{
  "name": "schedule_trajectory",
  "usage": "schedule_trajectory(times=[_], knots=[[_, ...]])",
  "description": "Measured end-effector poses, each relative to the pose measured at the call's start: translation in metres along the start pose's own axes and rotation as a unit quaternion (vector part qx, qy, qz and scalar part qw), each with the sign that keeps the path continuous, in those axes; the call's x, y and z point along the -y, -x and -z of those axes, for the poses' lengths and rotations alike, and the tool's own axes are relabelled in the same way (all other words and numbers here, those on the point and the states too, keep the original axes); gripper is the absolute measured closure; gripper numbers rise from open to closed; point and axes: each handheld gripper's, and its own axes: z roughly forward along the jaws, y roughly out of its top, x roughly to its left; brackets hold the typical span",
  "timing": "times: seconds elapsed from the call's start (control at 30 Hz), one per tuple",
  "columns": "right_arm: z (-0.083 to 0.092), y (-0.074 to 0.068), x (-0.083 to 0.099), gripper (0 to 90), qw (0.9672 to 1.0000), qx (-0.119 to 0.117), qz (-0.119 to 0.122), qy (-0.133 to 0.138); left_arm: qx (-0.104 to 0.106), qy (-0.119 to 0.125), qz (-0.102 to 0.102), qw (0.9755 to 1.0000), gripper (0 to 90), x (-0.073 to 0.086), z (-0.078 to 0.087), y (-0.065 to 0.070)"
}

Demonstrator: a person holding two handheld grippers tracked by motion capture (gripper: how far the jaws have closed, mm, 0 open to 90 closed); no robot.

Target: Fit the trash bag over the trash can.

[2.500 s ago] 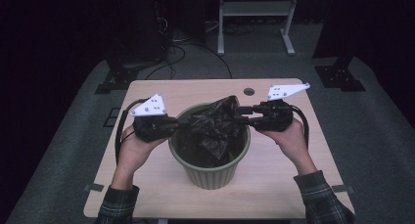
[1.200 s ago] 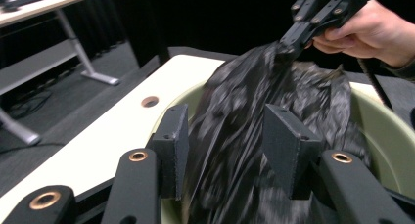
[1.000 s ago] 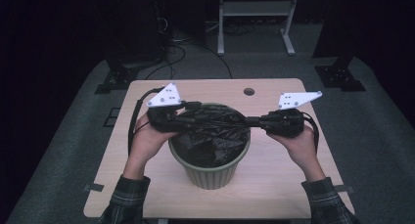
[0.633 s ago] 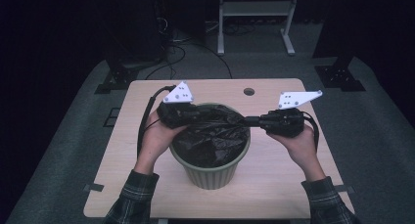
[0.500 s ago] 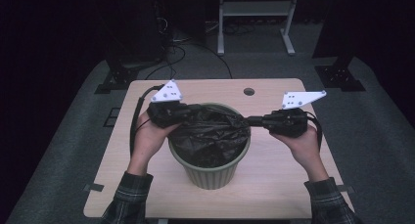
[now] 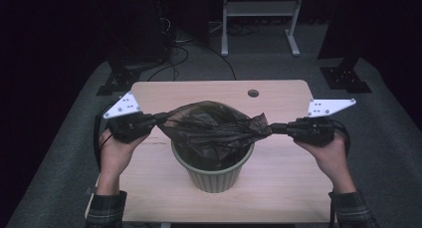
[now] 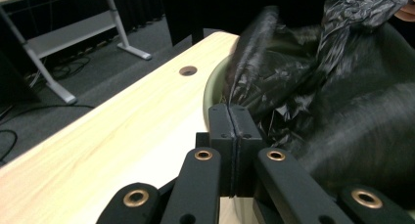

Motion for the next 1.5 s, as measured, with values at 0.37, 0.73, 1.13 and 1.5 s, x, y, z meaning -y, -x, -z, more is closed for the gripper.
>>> schedule_trajectory(times=[0.37, 0.73, 1.13, 1.5], knots=[[0.001, -0.009, 0.027, 78.0, 0.9997, -0.012, -0.012, -0.02, 0.005, 0.0, 0.024, 0.9997, 88.7, 0.031, 0.007, 0.004], [0.011, -0.007, -0.01, 50.8, 0.9989, -0.028, -0.019, 0.034, 0.016, 0.017, 0.002, 0.9997, 51.4, 0.005, 0.003, 0.006], [-0.018, 0.002, -0.024, 66.4, 0.9976, -0.053, -0.033, 0.032, 0.039, -0.003, -0.036, 0.9986, 45.8, -0.041, -0.048, 0.004], [-0.023, -0.004, -0.027, 90.0, 0.9985, -0.047, 0.004, 0.029, 0.045, -0.05, -0.037, 0.997, 44.1, -0.044, -0.096, -0.005]])
